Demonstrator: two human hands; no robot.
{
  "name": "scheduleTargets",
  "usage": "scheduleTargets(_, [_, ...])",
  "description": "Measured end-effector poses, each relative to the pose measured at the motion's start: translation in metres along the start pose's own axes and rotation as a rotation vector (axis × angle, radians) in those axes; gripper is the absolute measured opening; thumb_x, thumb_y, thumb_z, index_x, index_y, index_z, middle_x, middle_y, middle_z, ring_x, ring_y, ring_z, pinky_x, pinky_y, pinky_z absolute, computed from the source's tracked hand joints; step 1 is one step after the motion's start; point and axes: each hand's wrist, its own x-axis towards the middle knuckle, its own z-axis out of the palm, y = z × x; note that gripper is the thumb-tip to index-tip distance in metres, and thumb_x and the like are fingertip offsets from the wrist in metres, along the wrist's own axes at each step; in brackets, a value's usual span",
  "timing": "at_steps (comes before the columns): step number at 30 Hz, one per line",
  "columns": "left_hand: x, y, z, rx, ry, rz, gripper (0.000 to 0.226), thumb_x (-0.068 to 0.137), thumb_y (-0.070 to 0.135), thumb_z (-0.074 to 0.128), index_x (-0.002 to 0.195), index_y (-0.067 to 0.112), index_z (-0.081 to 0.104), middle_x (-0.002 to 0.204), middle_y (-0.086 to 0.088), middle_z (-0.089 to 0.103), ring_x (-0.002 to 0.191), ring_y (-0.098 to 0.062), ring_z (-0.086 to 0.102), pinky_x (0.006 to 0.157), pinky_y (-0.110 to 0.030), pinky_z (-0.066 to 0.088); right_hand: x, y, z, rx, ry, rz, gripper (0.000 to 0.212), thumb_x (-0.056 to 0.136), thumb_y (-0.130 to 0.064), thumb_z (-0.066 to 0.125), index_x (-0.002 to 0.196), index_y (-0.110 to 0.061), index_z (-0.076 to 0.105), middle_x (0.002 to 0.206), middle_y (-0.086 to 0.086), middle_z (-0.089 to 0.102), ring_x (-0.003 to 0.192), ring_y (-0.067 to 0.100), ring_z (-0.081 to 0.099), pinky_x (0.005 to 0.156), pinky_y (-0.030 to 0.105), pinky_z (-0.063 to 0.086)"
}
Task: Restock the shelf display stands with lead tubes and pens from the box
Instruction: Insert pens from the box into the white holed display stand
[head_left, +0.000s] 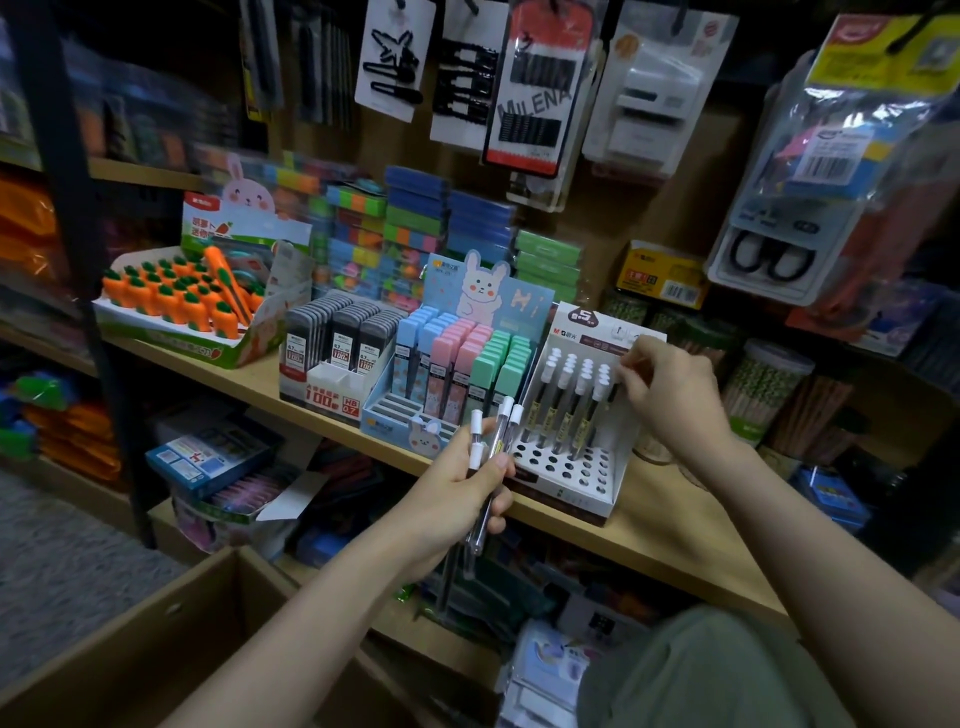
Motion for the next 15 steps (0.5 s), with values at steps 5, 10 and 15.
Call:
scheduleTargets(5, [0.0,0.001,0.003,-0.006,0.014,0.009,0.033,0.101,0.012,0.045,0.123,0.036,0.043,0.088,-0.003,0.051,0.06,-0.01,0.048,0.053,-0.023,0.043,-0.014,-0.003,-0.003,0.053,0.011,-0.016,0.016,0.091,-0.019,0.065,0.105,-0.013,0.071,0.095,0.004,0.073,0.08,0.011,0.063,0.073,0.023,0.05])
scheduleTargets(10, [-0.001,0.007,0.001,-0.048,0.067,0.033,0.028,0.102,0.01,0.043,0.126,0.025,0.045,0.087,-0.002,0.051,0.059,-0.01,0.05,0.053,-0.023,0.045,-0.052,-0.034,-0.007,0.44,0.072,0.132,0.025,0.094,-0.019,0.059,0.119,-0.02,0.059,0.086,-0.004,0.066,0.07,0.01,0.065,0.061,0.026,0.056])
scheduleTargets(15, [-0.001,0.015,-0.004,-0.154,0.212,0.068,0.009,0.102,0.009,0.041,0.105,0.009,0.049,0.082,-0.004,0.051,0.06,-0.011,0.05,0.055,-0.023,0.048,-0.123,-0.08,0.021,1.127,-0.838,0.54,0.052,0.092,-0.011,0.059,0.136,-0.03,0.038,0.098,0.007,0.074,0.096,0.024,0.07,0.09,0.045,0.056])
